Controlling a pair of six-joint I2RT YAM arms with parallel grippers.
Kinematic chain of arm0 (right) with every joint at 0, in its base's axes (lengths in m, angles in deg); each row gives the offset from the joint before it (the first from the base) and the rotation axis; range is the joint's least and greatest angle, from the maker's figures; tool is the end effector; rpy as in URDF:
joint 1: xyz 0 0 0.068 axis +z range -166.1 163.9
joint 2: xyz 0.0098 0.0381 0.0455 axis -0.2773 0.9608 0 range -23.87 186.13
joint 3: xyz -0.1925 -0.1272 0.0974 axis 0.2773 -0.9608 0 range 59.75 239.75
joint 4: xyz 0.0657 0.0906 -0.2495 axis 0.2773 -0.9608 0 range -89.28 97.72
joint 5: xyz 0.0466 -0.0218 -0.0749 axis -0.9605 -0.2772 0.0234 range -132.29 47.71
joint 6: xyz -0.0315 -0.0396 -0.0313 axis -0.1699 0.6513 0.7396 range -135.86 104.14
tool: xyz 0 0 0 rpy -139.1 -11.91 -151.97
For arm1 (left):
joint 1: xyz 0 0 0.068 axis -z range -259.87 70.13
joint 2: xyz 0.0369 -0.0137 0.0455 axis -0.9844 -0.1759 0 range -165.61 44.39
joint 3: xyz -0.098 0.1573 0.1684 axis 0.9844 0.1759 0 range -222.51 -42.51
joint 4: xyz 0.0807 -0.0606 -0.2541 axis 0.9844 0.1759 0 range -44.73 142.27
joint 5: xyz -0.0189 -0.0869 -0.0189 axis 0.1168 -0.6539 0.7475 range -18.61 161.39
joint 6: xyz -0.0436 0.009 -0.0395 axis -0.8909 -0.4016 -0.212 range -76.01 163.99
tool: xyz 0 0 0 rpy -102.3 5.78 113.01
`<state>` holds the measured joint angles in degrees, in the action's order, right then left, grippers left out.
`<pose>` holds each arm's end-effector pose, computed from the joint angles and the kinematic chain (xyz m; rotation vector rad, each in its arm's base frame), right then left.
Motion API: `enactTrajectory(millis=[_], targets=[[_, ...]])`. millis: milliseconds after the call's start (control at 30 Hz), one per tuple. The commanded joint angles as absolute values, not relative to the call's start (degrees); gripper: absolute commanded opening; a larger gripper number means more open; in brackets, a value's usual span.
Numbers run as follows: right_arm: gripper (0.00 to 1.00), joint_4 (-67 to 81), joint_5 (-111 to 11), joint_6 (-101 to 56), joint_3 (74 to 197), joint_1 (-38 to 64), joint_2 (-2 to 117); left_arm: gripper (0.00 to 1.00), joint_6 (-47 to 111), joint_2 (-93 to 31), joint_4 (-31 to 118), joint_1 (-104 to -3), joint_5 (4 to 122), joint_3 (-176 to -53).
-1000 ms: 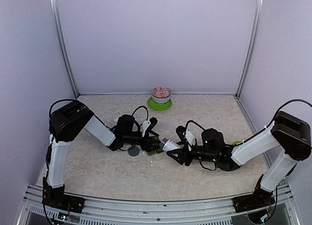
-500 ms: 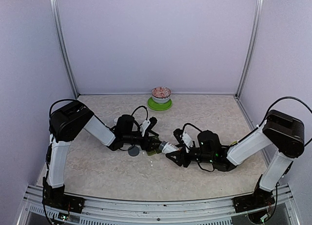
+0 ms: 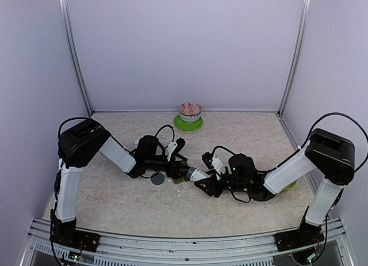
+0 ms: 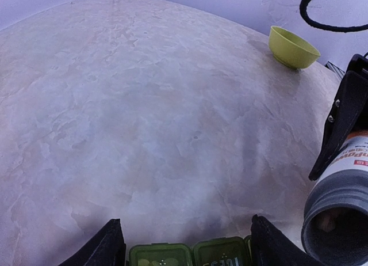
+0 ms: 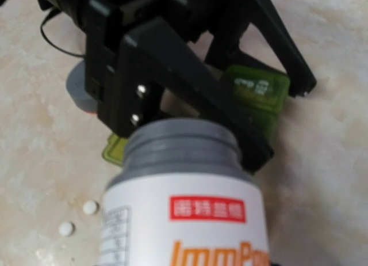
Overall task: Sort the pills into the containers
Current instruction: Pour the pill into the compartment of the pill container.
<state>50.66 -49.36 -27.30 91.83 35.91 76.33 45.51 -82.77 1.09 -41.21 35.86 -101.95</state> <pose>0.1929 0.2558 0.0838 -0.8072 1.9454 0.8132 0.3113 -0.2815 0.0459 1.0827 1.7362 -1.0260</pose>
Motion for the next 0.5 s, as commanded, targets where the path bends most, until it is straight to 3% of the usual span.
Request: enactTrajectory(millis=[0,467], targets=[[0.24,49.67,-48.39,-27.54,93.36,36.51,77.18,0.73,45.37,-84.17,-0.43,-41.44,35.44,-101.48],[0.24,43.16,-47.70,-27.18,96.73,36.48,77.90,0.73,45.39,-84.28,-0.32,-41.41,35.39,-101.47]])
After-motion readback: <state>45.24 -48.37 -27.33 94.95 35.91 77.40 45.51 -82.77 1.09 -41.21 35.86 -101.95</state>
